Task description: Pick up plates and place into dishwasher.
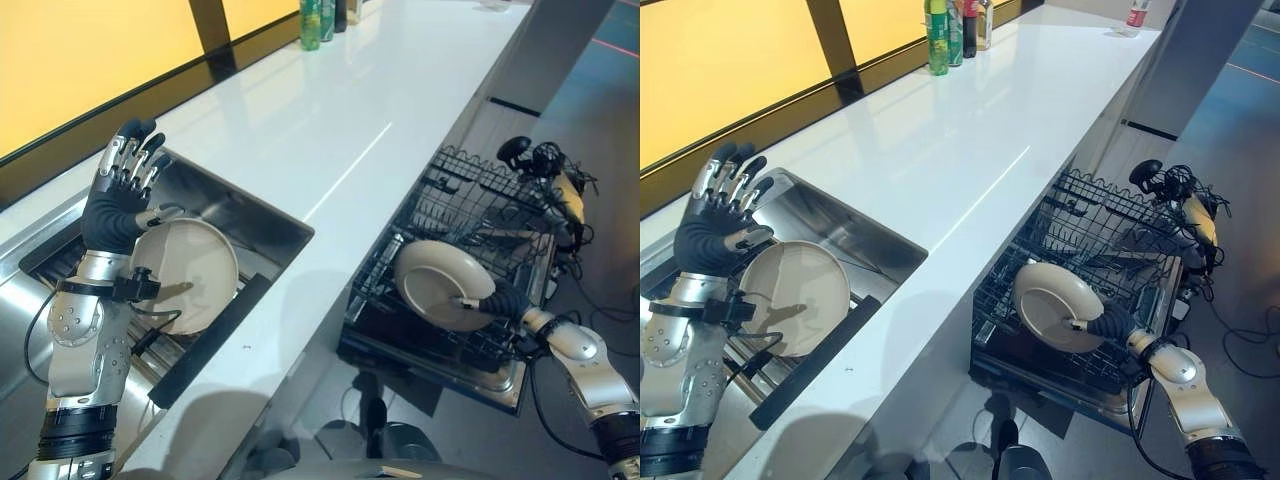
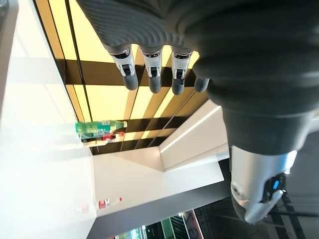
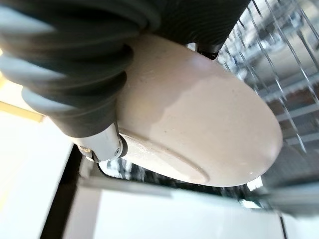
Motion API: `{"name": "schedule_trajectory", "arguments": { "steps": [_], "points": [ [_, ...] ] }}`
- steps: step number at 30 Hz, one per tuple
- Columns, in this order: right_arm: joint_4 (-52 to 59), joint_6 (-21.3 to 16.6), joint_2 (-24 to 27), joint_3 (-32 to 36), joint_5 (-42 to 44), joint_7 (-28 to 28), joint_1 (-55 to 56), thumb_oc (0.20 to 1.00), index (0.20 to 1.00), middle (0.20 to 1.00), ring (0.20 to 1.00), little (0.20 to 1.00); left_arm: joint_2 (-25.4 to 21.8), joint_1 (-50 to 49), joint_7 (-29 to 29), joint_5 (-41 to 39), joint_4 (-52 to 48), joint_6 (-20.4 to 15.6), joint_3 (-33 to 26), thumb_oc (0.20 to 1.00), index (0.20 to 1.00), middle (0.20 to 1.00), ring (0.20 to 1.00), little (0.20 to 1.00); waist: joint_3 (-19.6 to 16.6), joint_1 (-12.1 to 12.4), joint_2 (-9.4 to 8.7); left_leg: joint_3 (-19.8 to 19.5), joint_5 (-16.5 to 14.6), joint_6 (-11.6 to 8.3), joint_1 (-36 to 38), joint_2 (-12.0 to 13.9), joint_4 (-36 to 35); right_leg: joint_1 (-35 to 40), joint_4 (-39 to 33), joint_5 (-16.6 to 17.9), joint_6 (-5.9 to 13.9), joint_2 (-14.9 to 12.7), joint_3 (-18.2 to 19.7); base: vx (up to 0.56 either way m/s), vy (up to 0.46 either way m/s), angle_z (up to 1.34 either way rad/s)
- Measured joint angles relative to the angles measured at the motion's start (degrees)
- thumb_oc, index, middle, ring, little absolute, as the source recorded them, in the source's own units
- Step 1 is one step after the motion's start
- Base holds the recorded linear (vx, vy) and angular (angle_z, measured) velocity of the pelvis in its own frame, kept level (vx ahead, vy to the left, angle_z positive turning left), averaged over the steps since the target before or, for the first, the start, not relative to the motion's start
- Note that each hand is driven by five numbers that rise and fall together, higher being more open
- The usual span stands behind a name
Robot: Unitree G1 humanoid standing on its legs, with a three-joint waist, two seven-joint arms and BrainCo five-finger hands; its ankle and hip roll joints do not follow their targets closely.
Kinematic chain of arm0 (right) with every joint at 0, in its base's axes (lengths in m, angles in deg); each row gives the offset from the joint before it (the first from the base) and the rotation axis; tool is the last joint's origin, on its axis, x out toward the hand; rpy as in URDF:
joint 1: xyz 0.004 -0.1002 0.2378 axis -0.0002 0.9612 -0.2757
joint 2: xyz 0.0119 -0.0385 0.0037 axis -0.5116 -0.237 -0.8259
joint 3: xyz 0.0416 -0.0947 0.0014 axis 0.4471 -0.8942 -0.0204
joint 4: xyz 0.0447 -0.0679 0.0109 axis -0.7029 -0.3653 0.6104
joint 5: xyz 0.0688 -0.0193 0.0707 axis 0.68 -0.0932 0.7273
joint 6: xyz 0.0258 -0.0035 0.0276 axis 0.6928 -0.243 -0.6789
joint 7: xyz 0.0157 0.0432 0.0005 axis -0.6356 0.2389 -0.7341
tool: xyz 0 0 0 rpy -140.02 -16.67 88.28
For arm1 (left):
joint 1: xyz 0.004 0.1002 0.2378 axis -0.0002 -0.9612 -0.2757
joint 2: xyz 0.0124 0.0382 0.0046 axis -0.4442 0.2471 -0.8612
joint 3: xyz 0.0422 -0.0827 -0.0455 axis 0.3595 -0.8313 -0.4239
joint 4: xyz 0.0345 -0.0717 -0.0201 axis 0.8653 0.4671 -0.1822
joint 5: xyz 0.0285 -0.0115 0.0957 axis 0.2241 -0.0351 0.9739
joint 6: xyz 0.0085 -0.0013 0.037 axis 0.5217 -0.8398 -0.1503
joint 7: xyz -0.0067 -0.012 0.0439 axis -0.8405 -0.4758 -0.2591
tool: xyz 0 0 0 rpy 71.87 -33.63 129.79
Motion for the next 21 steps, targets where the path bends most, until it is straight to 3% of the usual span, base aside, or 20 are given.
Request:
{"name": "schedule_trajectory", "arguments": {
  "steps": [7,14,21],
  "points": [
    [-6.02,0.78,-0.89,-1.94,1.13,2.46,0.71,0.200,0.200,0.200,0.200,0.200,-2.19,0.25,0.03,-0.01,0.00,0.36,1.06,1.000,1.000,1.000,1.000,1.000,0.40,-0.07,-0.25,-0.23,0.01,-0.02,0.05,0.17,-0.06,0.81,-0.68,0.08,0.08,-0.02,-0.77,0.01,-0.022,0.05],
    [-4.76,-0.54,-0.96,-1.65,1.17,-6.68,0.56,0.200,0.200,0.200,0.200,0.200,-2.44,0.49,-0.05,-0.02,0.00,0.26,1.11,1.000,1.000,1.000,1.000,1.000,1.56,-0.19,-0.01,-0.17,0.00,-0.01,0.12,0.07,0.19,0.96,-0.74,0.24,0.07,-0.07,-0.71,-0.02,0.017,-0.01],
    [2.07,-0.98,-3.06,2.82,9.33,-7.82,-1.48,0.200,0.200,0.200,0.200,0.200,-2.21,0.78,0.02,-0.01,0.00,0.14,1.10,1.000,1.000,1.000,1.000,1.000,2.24,-0.28,1.05,0.02,0.00,0.00,0.12,0.05,0.06,0.96,-1.22,0.48,0.07,0.02,-0.49,0.01,0.037,-0.02]
  ]
}}
